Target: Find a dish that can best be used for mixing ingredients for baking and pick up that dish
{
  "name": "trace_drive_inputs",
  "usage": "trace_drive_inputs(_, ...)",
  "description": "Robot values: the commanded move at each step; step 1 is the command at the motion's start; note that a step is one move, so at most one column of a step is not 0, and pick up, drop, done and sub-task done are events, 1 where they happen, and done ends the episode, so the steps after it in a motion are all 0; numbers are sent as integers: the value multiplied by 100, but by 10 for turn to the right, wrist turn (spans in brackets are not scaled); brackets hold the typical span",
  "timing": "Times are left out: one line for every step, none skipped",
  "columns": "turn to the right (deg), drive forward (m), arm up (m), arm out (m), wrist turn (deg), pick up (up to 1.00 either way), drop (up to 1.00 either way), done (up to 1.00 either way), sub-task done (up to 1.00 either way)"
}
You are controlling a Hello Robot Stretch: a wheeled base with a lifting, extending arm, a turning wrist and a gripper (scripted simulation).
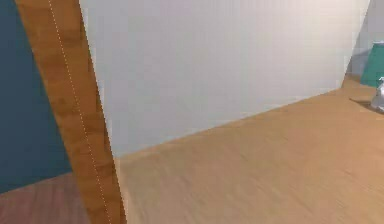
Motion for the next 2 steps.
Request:
trace_drive_inputs(450,0,0,0,0,0,0,0,0)
trace_drive_inputs(90,0,0,0,0,0,0,0,0)
